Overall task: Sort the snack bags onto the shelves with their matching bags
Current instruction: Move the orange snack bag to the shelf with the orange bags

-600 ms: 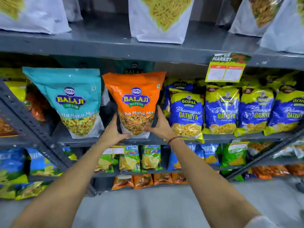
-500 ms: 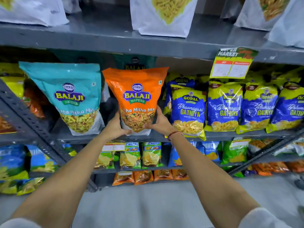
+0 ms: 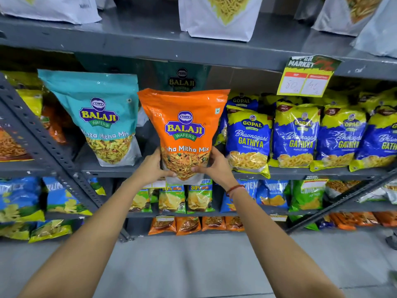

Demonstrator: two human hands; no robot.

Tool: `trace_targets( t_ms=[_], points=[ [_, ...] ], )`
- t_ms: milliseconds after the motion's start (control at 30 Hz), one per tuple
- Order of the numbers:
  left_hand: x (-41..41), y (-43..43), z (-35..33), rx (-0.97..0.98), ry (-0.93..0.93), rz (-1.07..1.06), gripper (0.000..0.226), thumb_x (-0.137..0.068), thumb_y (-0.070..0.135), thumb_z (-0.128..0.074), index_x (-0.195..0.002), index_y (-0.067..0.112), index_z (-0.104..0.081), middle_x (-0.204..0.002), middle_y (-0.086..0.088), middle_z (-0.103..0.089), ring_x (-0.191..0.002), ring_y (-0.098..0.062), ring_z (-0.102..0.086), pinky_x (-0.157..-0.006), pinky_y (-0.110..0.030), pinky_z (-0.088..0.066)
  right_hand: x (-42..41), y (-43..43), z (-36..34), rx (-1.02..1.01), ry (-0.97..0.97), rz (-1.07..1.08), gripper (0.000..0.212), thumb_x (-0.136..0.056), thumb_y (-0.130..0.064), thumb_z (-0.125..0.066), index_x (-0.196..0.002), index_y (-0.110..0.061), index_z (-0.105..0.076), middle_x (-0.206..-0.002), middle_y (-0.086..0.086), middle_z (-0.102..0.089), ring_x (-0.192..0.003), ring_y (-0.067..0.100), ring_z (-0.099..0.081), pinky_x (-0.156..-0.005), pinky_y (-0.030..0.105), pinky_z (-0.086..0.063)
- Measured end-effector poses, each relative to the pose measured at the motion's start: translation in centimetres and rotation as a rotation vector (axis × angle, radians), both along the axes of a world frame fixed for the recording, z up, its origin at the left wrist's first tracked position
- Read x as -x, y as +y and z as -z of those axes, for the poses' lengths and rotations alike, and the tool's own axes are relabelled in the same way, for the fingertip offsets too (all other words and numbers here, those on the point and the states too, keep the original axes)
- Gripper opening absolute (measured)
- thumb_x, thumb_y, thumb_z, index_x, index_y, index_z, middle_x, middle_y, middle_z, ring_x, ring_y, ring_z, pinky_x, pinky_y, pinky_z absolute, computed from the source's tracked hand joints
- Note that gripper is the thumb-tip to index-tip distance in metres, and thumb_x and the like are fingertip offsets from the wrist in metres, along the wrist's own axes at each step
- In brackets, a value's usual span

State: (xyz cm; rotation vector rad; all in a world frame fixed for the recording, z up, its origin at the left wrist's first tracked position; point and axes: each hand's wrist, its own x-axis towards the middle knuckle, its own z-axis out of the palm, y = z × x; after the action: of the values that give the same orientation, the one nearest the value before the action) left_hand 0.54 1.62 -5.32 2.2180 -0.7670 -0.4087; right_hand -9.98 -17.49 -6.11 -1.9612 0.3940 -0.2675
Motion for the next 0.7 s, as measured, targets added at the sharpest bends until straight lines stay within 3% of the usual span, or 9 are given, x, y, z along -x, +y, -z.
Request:
trace_targets(
  t_ms=[167,233,367,500,700],
  points=[
    [3.4,1.7,-1.5,0.003,0.021,0.010,0.091,-0.059,0.029,-0.085,-0.132,0.014,-0.033,-0.133,-0.007,-0.054,-0.122,-0.025,-0.049,-0.096,-0.035,-0.041,3.8,1.1,-1.7,-0.013,-0.050,-0.052,0.059,-0.065,-0.020,-0.087,-0.114,-0.019,-0.054,-0.109,-0.002,-0.066,-0.103,0.011,-0.063,-0.088,0.030,-0.053],
    [4.6,2.2,-3.1,0.015,0.021,0.018,0.090,-0.058,0.031,-0.085,-0.130,0.015,-0.034,-0.130,-0.005,-0.054,-0.120,-0.022,-0.050,-0.095,-0.035,-0.043,5.3,1.4,-3.3,-0.014,-0.086,-0.059,0.053,-0.066,-0.019,-0.086,-0.110,-0.020,-0.055,-0.104,-0.004,-0.067,-0.095,-0.005,-0.062,-0.082,0.018,-0.053],
    [7.0,2.3,-8.4,0.031,-0.126,0.049,0.091,-0.057,0.033,-0.084,-0.131,0.013,-0.036,-0.132,-0.006,-0.054,-0.117,-0.018,-0.049,-0.089,-0.030,-0.038,8.3,1.7,-8.2,-0.006,-0.203,-0.029,0.053,-0.067,-0.019,-0.085,-0.111,-0.022,-0.057,-0.099,-0.018,-0.065,-0.088,-0.016,-0.061,-0.074,0.006,-0.049],
    [8.9,1.4,-15.5,0.106,-0.275,0.091,0.097,-0.046,0.052,-0.081,-0.127,0.017,-0.042,-0.122,-0.003,-0.061,-0.110,-0.021,-0.057,-0.092,-0.035,-0.045,10.9,1.2,-14.3,0.001,-0.379,0.022,0.055,-0.062,-0.025,-0.086,-0.110,-0.025,-0.059,-0.100,-0.017,-0.068,-0.090,-0.007,-0.065,-0.074,0.011,-0.051],
    [10.2,-1.6,-23.8,0.264,-0.380,0.130,0.090,-0.036,0.065,-0.077,-0.114,0.028,-0.050,-0.107,0.006,-0.069,-0.095,-0.008,-0.065,-0.089,-0.034,-0.051,12.9,-1.8,-22.4,-0.018,-0.613,0.086,0.065,-0.058,-0.034,-0.089,-0.113,-0.019,-0.059,-0.097,0.002,-0.075,-0.094,0.015,-0.071,-0.081,0.035,-0.057]
  ],
)
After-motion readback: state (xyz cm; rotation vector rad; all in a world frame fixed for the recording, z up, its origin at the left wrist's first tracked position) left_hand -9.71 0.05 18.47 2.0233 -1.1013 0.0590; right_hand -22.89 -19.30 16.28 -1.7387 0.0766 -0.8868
